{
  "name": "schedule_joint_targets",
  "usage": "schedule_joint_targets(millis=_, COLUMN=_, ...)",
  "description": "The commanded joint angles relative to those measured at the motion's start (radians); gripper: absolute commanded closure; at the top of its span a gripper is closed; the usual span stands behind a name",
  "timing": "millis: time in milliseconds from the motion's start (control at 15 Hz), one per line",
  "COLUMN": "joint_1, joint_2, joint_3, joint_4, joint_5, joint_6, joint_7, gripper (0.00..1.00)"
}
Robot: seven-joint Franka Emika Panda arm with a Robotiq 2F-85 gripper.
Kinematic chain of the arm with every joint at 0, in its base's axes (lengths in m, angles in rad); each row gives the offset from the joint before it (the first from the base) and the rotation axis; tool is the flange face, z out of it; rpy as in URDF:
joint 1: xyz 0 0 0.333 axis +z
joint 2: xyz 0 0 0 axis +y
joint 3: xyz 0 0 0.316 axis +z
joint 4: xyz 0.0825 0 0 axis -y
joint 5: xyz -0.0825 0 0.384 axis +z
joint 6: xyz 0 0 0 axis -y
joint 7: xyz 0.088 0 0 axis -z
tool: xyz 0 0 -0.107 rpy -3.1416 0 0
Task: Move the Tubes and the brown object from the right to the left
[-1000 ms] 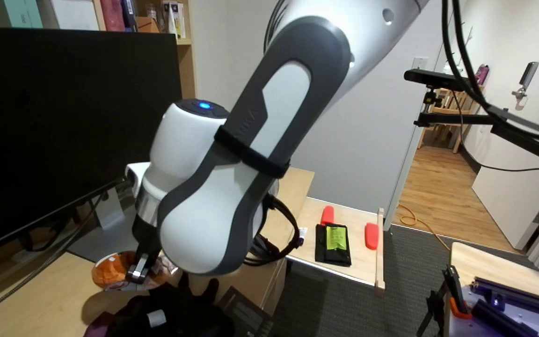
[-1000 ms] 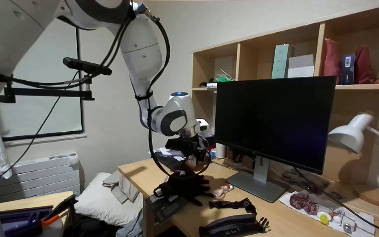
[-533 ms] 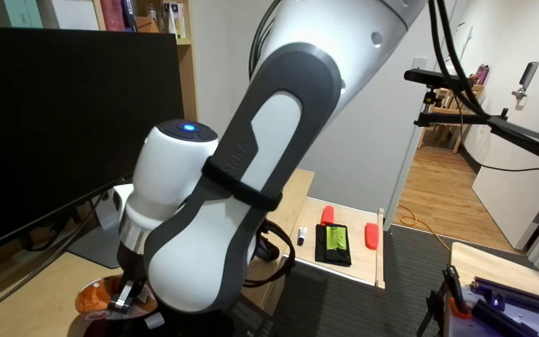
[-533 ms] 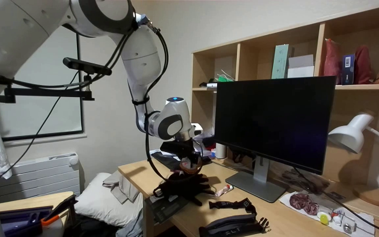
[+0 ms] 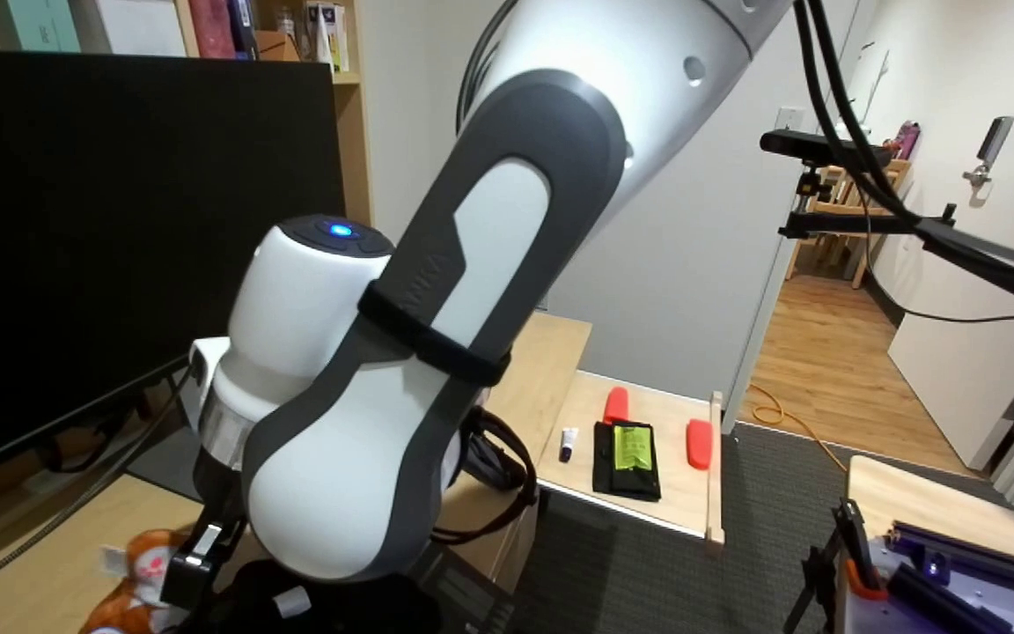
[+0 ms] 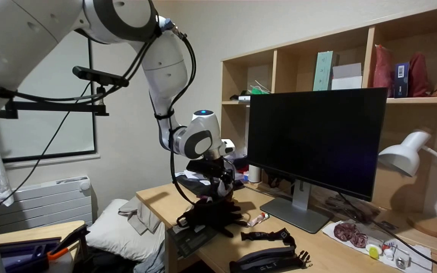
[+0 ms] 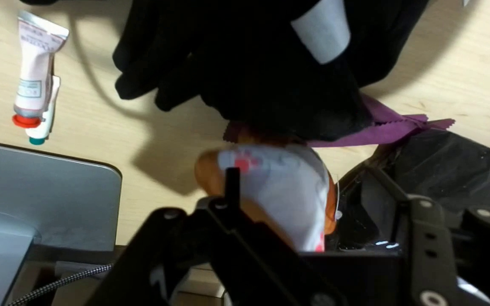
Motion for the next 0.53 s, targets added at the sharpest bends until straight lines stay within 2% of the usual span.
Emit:
schedule_joint_targets(millis=0, joint_1=-0.092, joint_2=-0.051, joint_3=0.092, joint_4=-0.062, joint_5=-0.020, joint_6=0.029, joint_7=-0.019, gripper=0.01)
schedule_joint_targets(millis=200, joint_1=-0.190, joint_2=-0.080, joint_3=0.189, joint_4=-0.110, joint_5=-0.017, joint_6=0.038, joint_7=-0.054, gripper=0.00)
schedule_joint_targets(millis=467, joint_1=-0.384, joint_2=-0.119, joint_3=0.353, joint_4=-0.193, joint_5=-0.013, joint_6=0.030, joint_7=-0.131, gripper=0.00)
